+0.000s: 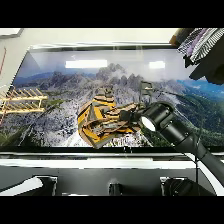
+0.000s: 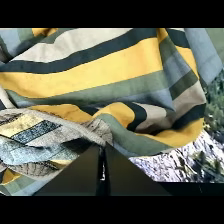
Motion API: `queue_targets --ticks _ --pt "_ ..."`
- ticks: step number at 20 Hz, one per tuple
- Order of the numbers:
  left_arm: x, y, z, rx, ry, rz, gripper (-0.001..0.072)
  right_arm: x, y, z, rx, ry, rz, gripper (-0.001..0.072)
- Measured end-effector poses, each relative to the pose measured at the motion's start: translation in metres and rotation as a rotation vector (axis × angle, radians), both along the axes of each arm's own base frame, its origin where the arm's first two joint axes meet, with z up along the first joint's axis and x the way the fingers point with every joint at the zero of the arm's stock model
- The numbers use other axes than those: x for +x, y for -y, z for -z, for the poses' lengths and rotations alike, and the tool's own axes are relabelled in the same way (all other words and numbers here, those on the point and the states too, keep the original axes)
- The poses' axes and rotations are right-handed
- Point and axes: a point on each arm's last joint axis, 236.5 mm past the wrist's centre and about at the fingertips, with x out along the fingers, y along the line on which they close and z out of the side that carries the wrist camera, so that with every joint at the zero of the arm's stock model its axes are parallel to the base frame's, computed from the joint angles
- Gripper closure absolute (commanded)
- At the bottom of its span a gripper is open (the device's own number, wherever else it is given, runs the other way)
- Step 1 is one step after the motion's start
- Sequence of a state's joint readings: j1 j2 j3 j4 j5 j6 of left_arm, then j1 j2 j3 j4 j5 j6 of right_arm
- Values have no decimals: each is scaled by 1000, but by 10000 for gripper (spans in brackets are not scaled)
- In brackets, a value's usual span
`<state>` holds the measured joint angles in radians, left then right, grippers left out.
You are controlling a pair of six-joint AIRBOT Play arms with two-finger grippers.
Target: Fold the clothes and pants, and hang the long-sleeved shirts on hangers.
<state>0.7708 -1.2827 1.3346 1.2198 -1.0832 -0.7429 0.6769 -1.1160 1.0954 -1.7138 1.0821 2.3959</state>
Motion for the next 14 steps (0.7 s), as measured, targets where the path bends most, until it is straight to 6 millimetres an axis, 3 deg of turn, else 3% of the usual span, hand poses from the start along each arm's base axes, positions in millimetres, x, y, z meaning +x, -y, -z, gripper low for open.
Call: queue_targets --ticks 3,6,10,12,14 --pt "9 46 -28 62 25 160 687 -3 5 2 -22 -14 7 685" --pt "3 119 -38 91 42 380 687 -3 16 4 -64 -20 22 685" --pt "-33 230 -31 96 67 663 686 -3 25 5 -94 -21 51 685" --pt "-59 277 -24 89 82 782 686 -2 29 5 -104 -18 65 685" --pt "-86 311 -15 62 86 853 686 -2 34 5 -119 -22 87 685"
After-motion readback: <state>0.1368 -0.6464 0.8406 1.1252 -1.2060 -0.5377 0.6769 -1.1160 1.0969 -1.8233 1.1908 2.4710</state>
